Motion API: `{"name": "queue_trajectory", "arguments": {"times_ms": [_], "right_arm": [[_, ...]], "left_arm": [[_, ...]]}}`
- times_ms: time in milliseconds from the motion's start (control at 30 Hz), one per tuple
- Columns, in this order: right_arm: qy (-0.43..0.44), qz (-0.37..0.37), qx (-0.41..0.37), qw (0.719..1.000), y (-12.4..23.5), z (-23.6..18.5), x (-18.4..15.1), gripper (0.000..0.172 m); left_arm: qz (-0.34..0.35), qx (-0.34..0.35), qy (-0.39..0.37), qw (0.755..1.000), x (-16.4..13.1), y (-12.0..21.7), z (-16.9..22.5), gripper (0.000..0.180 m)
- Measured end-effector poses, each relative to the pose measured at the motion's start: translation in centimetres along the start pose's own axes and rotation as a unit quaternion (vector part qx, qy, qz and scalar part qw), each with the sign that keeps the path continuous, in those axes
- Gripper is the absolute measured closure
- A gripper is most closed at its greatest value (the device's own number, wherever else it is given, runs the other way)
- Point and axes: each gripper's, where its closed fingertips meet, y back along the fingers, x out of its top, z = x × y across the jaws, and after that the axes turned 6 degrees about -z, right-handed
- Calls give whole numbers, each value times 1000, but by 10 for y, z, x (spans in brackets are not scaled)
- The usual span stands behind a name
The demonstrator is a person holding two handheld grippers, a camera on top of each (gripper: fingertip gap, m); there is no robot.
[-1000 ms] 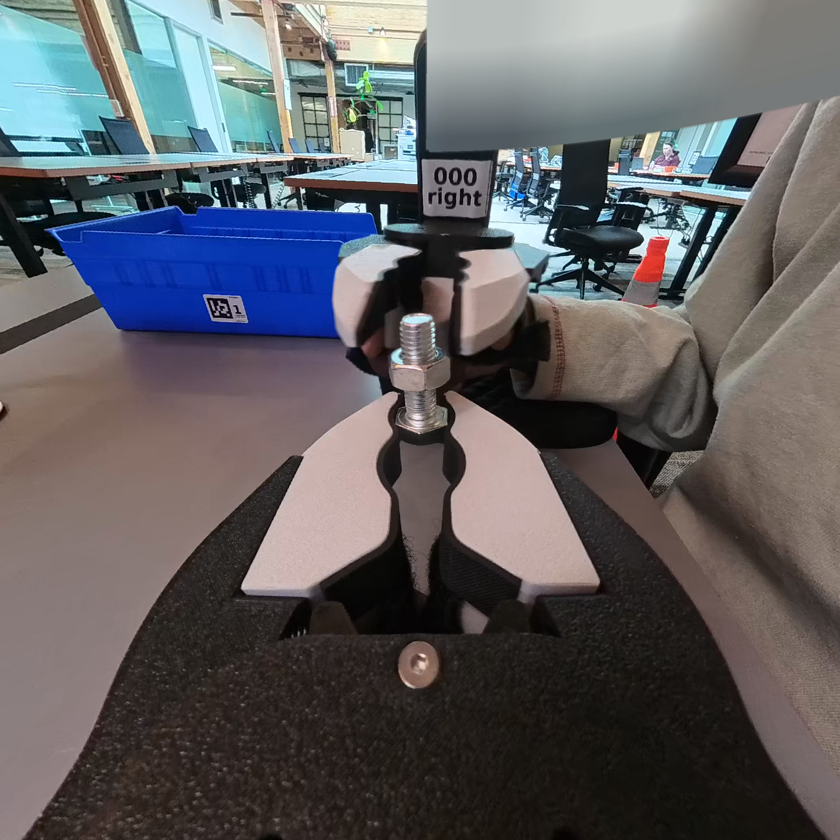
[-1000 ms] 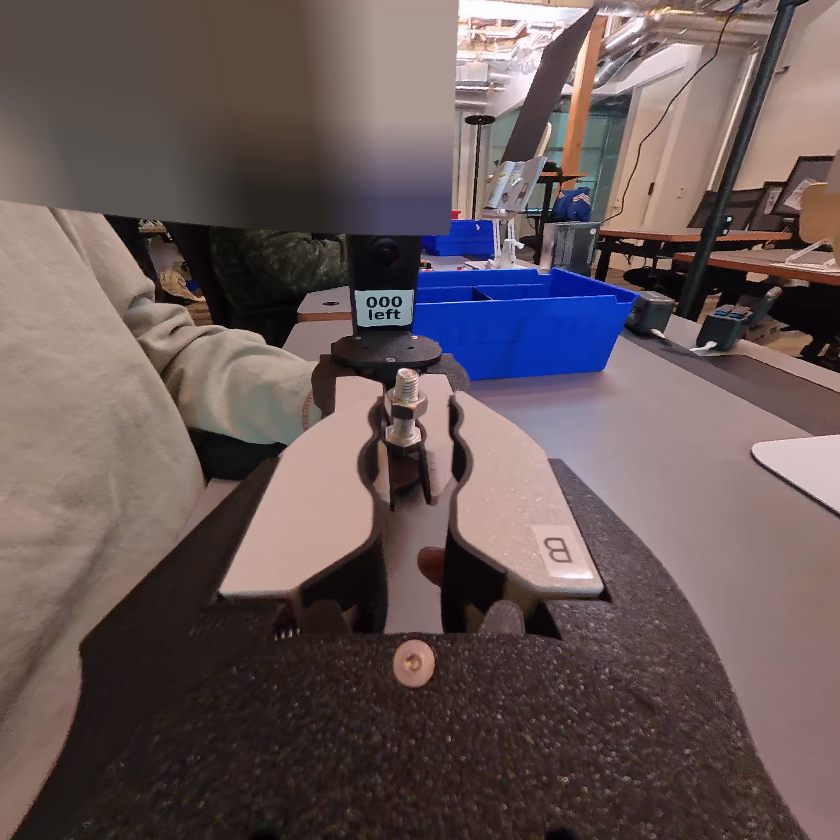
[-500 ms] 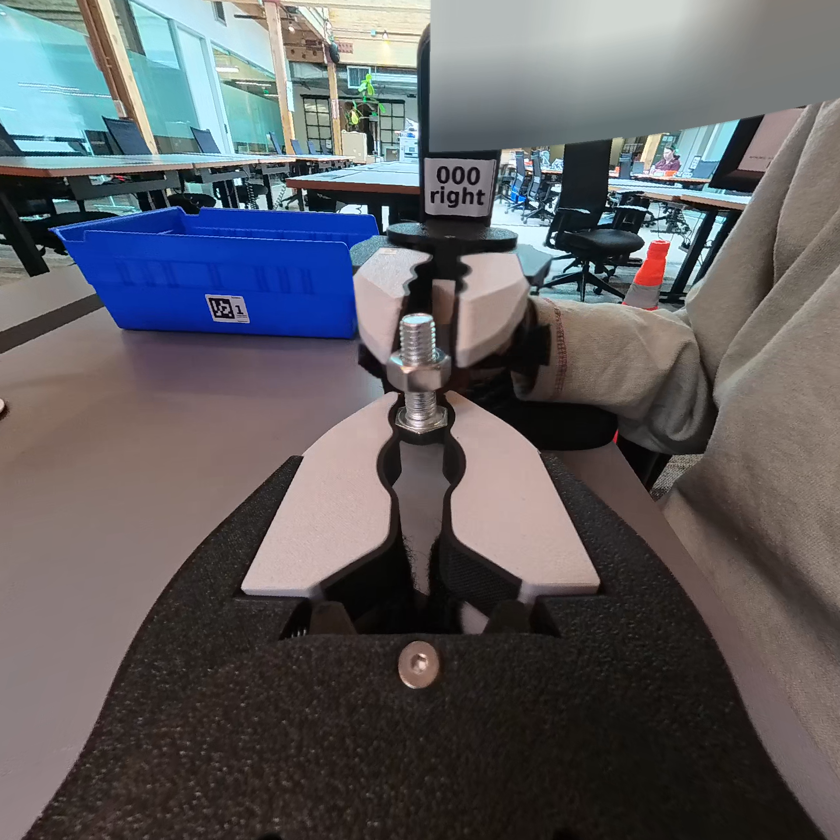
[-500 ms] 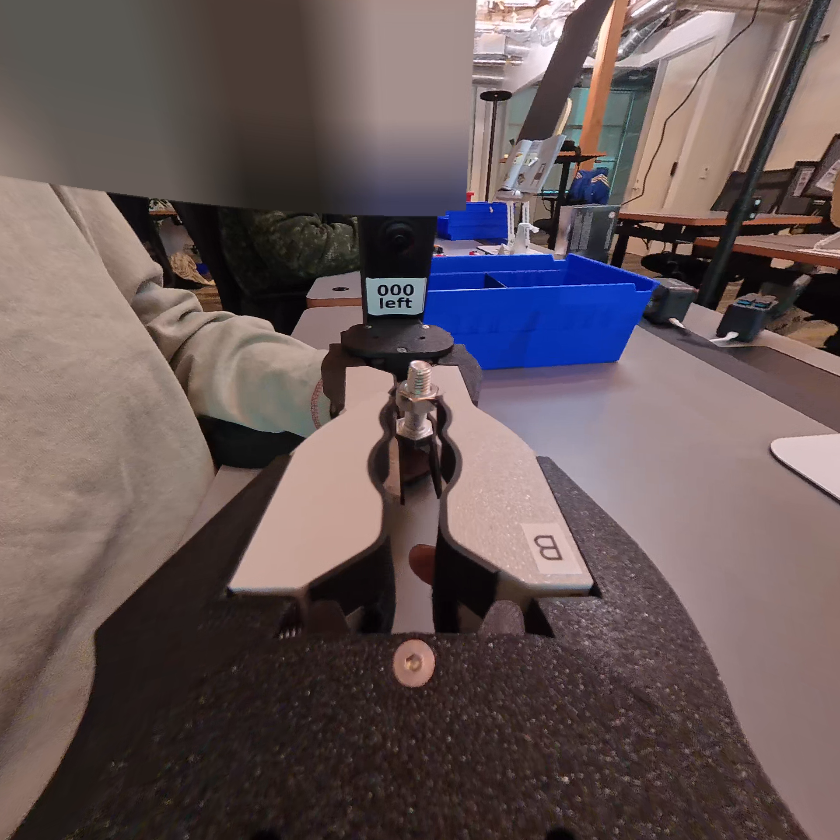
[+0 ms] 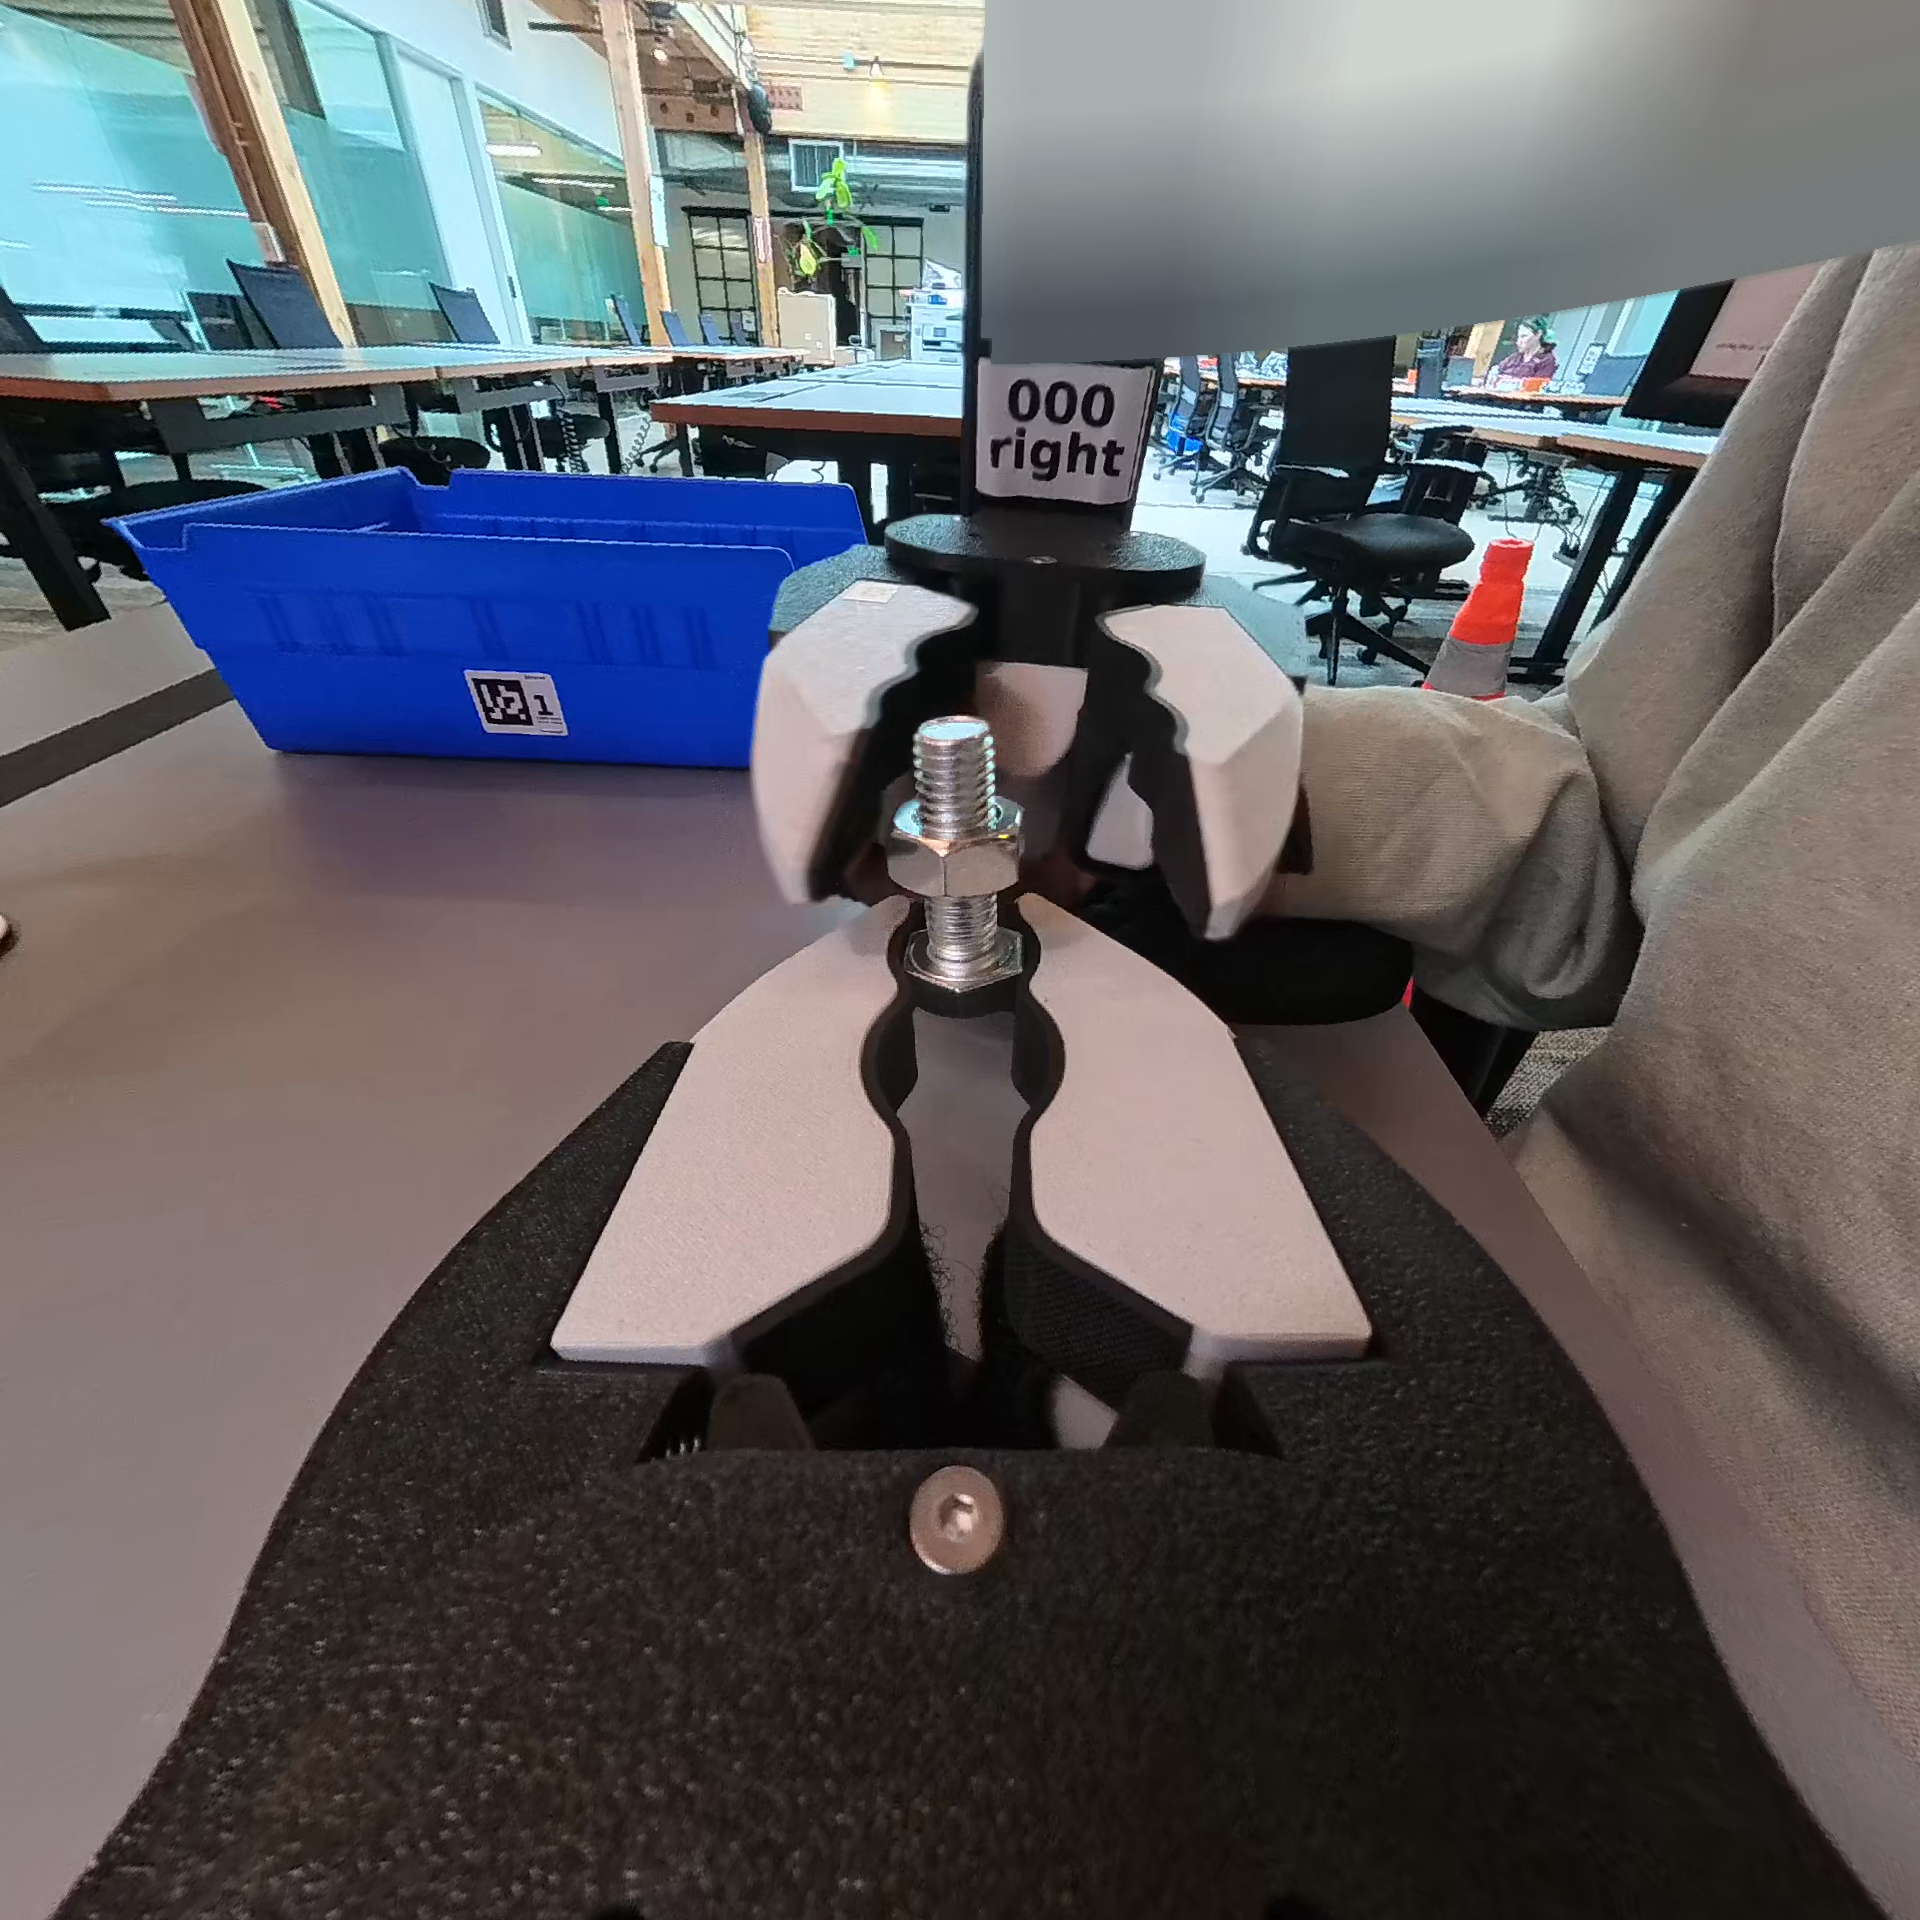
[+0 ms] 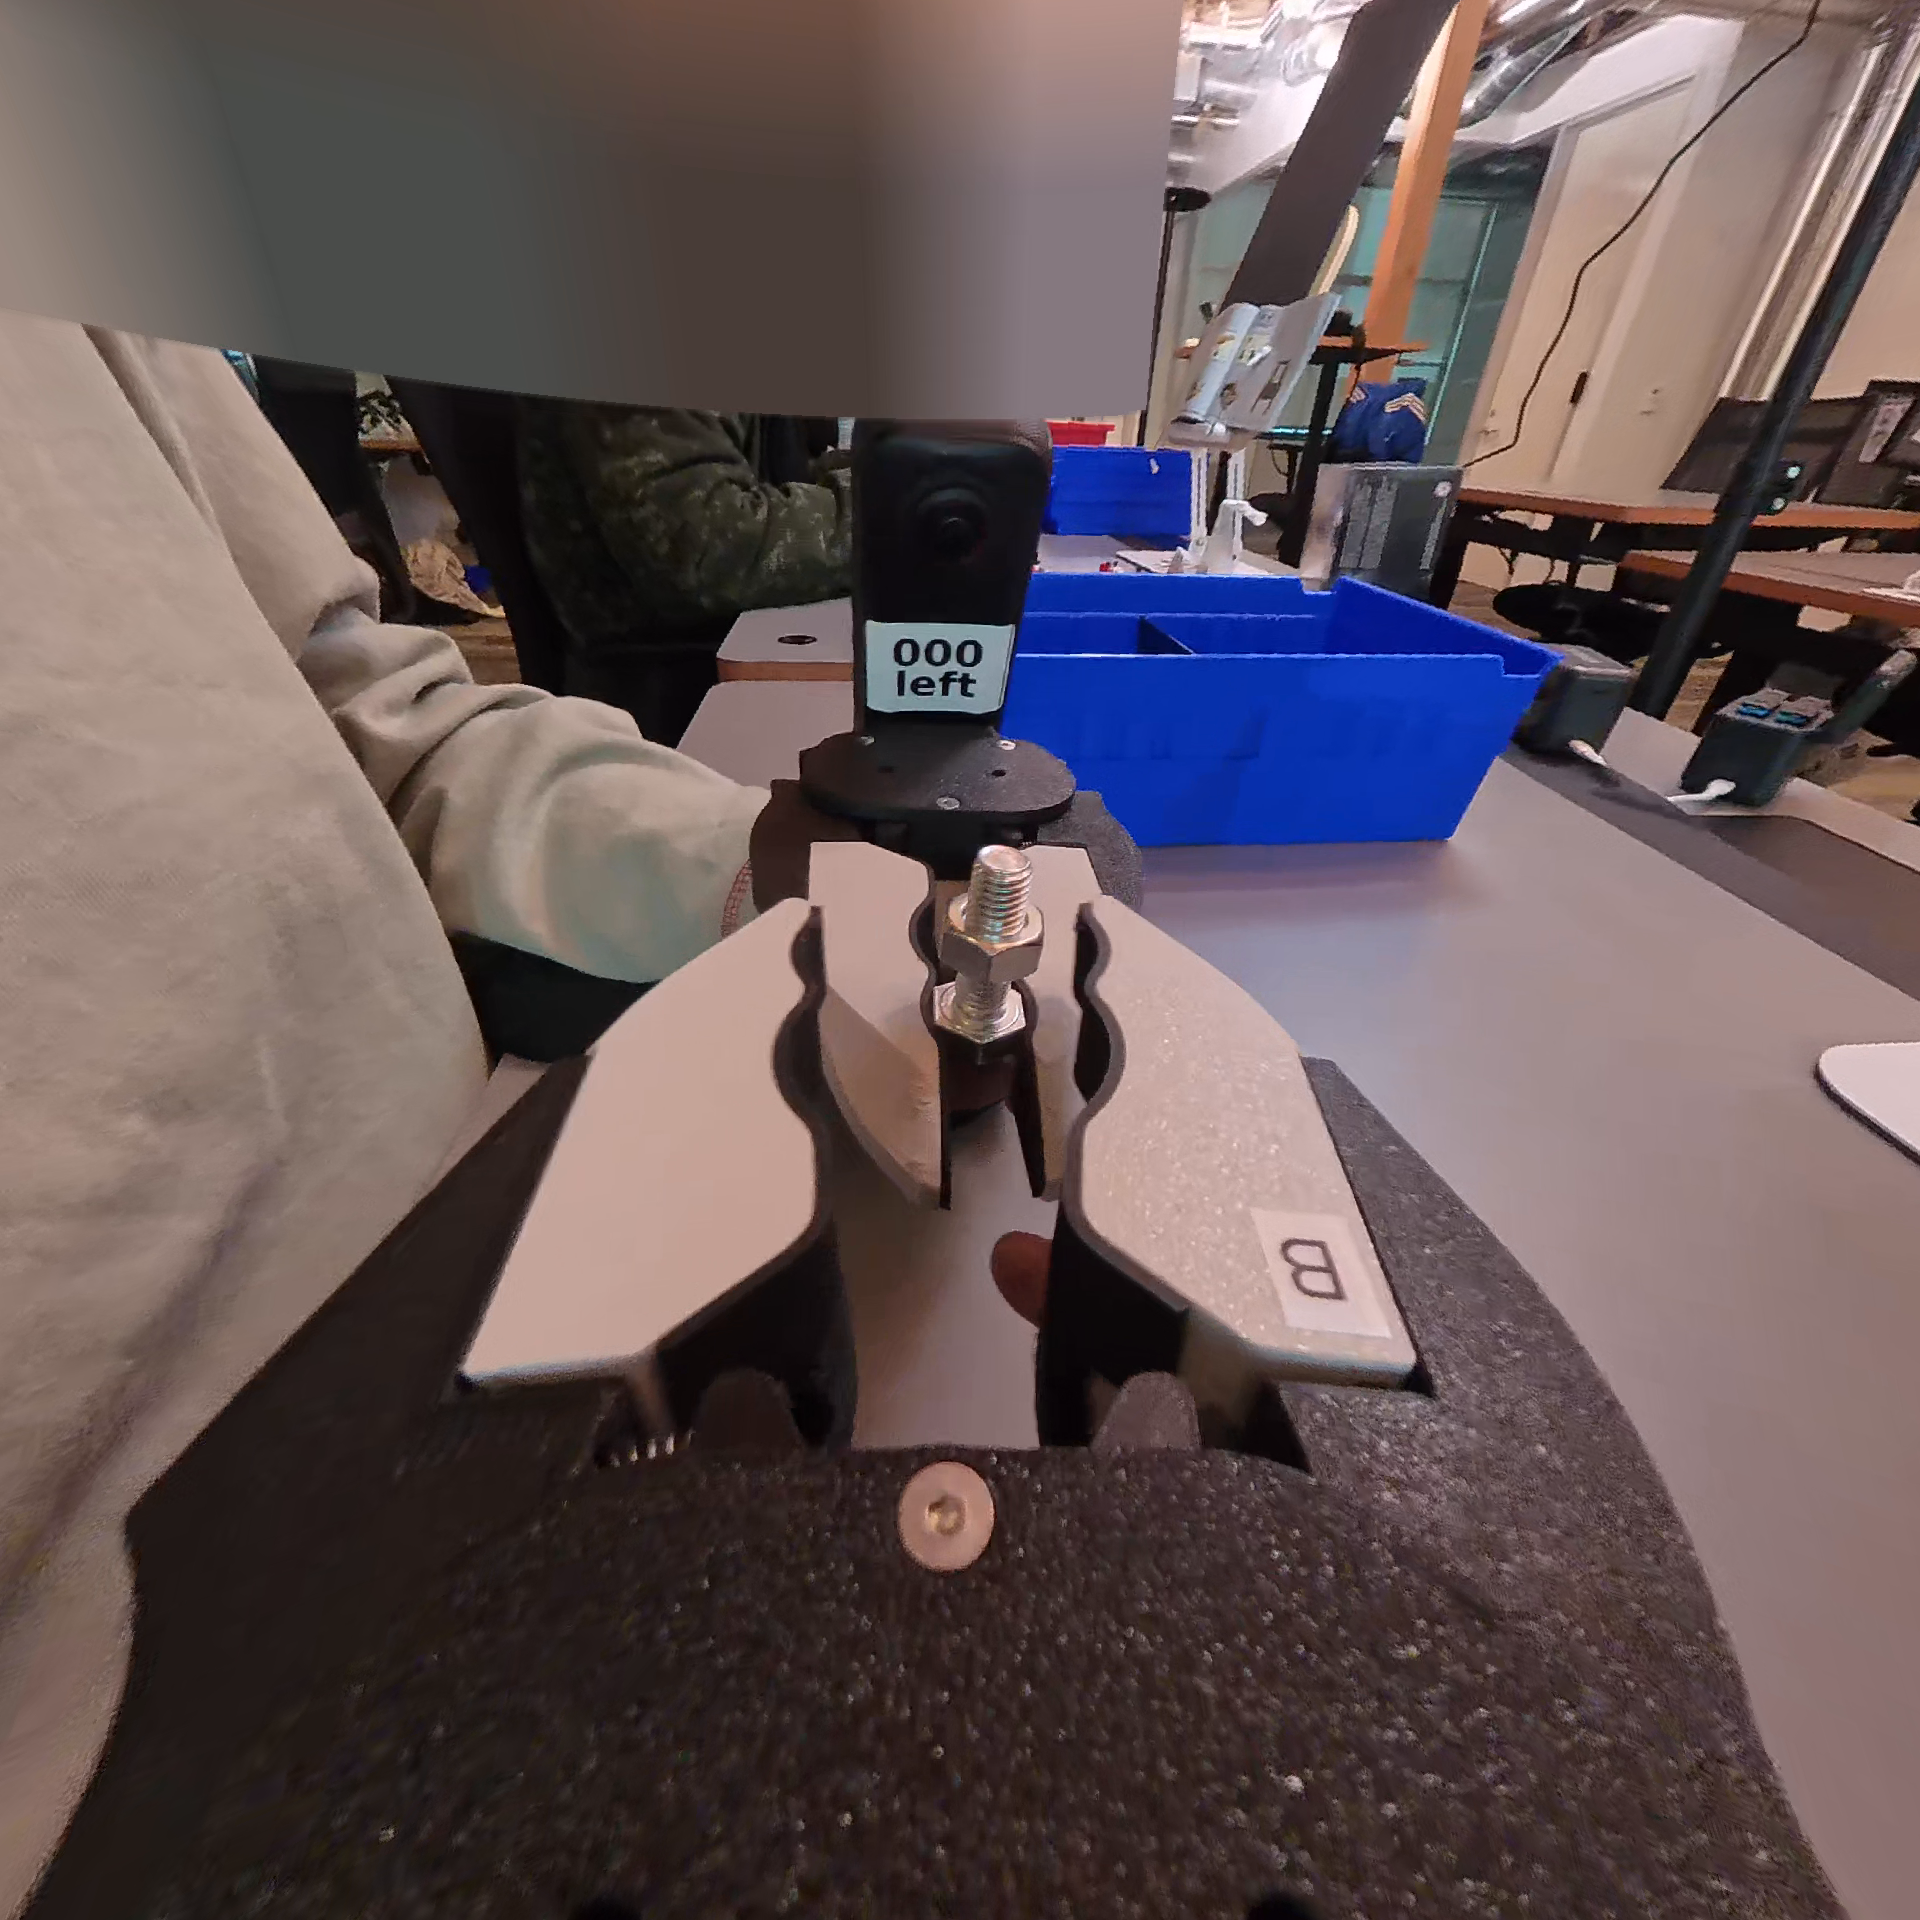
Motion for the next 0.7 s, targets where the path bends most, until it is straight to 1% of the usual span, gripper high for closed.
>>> {"name": "queue_trajectory", "arguments": {"times_ms": [133, 233, 267, 300, 367, 433, 500, 533, 600, 633, 700], "right_arm": [[-15, 3, -9, 1000, 12, 5, 2, 148], [-20, 10, -11, 1000, 25, 4, 8, 168], [-20, 16, -19, 999, 30, 4, 12, 172], [-21, 17, -32, 999, 34, 6, 15, 172], [-17, -7, -56, 998, 37, 10, 18, 170], [-8, -69, -67, 995, 37, 11, 18, 161], [-21, -164, -45, 985, 35, 9, 15, 157], [-32, -220, -27, 974, 36, 7, 12, 152], [-23, -332, 14, 943, 40, 5, 8, 139], [-2, -380, 24, 925, 41, 7, 7, 135], [46, -454, 43, 889, 42, 10, 6, 134]], "left_arm": [[4, 1, 4, 1000, 1, 1, -1, 167], [5, 3, 4, 1000, 1, 1, -1, 167], [5, 3, 5, 1000, 1, 1, -1, 167], [5, 3, 5, 1000, 1, 1, -1, 167], [2, 4, 2, 1000, 0, 1, -1, 167], [-1, 4, 0, 1000, 0, 0, 0, 167], [-4, 4, -3, 1000, -1, -1, 1, 167], [-5, 3, -5, 1000, -1, -1, 1, 167], [-9, 1, -9, 1000, -2, -2, 2, 167], [-12, 1, -12, 1000, -3, -2, 3, 167], [-17, 0, -17, 1000, -4, -3, 4, 167]]}}
